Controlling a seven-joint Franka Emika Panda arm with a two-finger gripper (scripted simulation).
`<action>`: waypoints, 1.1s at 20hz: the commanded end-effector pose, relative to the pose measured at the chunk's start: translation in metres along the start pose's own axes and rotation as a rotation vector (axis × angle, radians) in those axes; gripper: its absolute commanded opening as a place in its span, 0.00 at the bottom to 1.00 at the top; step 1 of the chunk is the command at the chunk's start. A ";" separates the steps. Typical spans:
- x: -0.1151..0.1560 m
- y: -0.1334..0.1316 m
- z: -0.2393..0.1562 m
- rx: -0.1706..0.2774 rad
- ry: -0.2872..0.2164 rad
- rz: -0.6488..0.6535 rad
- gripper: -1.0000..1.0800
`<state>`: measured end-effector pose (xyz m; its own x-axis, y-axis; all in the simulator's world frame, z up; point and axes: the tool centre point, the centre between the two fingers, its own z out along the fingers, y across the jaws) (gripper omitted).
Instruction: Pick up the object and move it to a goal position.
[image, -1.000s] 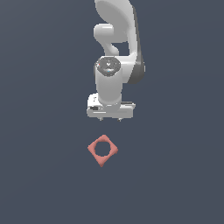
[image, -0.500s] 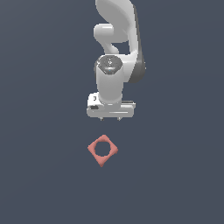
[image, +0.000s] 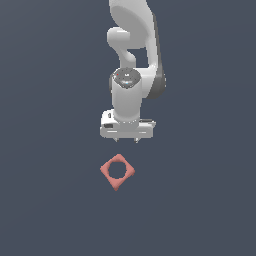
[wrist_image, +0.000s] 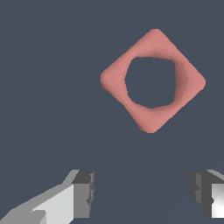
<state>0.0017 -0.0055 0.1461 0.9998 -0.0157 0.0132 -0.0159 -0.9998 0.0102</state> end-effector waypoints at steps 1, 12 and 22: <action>0.006 -0.001 0.005 -0.001 0.026 0.001 0.81; 0.039 -0.008 0.035 -0.012 0.195 0.005 0.81; 0.064 -0.015 0.059 -0.025 0.362 0.002 0.81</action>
<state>0.0628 0.0065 0.0911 0.9397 -0.0109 0.3419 -0.0232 -0.9992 0.0321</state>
